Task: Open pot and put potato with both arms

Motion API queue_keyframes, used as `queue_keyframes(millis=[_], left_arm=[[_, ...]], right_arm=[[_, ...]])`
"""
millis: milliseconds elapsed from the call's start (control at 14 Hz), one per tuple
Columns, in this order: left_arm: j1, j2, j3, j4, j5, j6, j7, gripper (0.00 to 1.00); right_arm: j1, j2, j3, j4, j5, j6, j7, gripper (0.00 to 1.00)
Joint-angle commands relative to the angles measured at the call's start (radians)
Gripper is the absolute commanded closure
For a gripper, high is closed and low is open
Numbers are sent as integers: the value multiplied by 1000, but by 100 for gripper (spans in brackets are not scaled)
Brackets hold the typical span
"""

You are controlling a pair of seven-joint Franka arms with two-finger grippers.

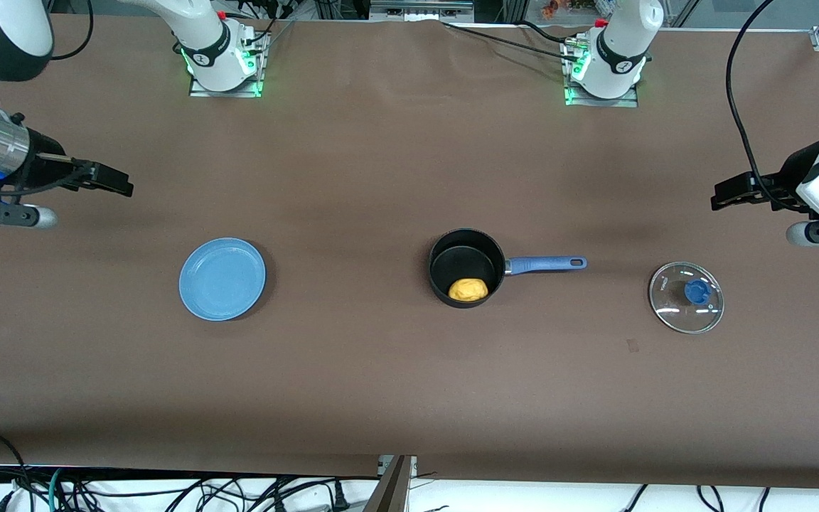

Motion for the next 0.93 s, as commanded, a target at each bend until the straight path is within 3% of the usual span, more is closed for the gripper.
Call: queue_keyframes(millis=[0,357,500,643,714,786,857], left_arm=[[11,-13,-11,-8,52,-8,51,0],[-3,11,-19,10,59,-8,50,0],[15,5,-20,7,58,-9,63,0],[41,-4,-32,-2,56,-9,65,0],[46,-6,-35,-3,56,-9,65,0],[51,-6,-35,-3,55,-9,67,0],[51,0,-35,-2,53,-11,64,0]], right_arm=[[18,-3,13,-7,-22,17,-10,0],[-10,3,24,-5,-24,8,-9,0],[-170,0,181,-8,-24,9,-10,0],[-421,-11,457,-11,-48,11,0,0],[-517,-17,561,-14,-74,12,3,0],[-584,-28,623,-28,-77,16,4,0],[-611,-52,645,-66,-79,20,2,0]])
